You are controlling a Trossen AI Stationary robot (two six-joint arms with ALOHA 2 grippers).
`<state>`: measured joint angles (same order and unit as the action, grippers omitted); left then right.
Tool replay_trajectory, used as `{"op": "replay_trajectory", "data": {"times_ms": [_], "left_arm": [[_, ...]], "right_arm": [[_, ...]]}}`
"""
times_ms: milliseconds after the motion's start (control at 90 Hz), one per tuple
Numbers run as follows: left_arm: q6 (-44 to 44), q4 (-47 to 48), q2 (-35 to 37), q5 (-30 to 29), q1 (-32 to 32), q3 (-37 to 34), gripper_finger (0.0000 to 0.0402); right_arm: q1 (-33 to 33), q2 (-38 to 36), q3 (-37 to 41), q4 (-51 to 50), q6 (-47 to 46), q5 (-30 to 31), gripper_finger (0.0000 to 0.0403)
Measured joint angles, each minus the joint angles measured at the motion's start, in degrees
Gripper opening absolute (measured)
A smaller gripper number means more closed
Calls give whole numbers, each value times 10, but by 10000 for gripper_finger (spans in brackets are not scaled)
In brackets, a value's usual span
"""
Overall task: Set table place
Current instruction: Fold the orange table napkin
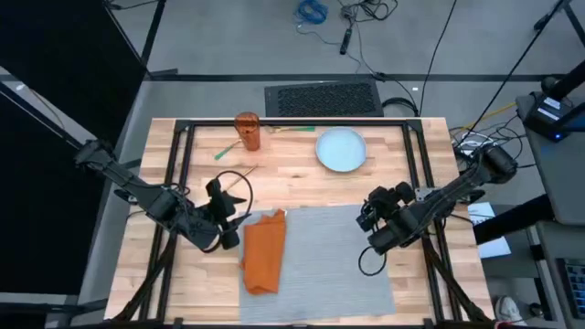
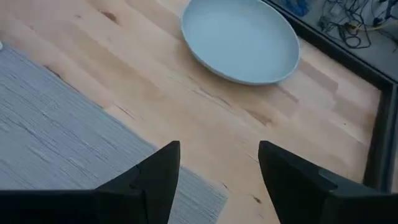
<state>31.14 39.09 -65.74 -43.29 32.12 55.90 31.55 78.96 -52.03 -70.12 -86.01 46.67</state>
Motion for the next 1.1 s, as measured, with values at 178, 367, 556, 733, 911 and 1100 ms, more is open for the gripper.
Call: {"op": "replay_trajectory", "data": {"times_ms": [178,367,556,733,911,1100], "left_arm": [[0,-12,0,0,0,0,184],[-3,-16,0,0,0,0,184],[35,-11,-1,6,-8,0,184],[170,84,-16,123,-43,0,184],[184,98,-57,182,-69,-1,184],[161,81,-131,249,-104,-3,184]], "right_arm": [[0,0,0,30,16,-5,203],[-2,0,0,73,45,1,203],[-8,3,0,151,125,-5,203],[-6,3,0,324,267,-76,203],[-3,3,0,494,398,-111,203],[-5,3,0,563,447,-133,203]]}}
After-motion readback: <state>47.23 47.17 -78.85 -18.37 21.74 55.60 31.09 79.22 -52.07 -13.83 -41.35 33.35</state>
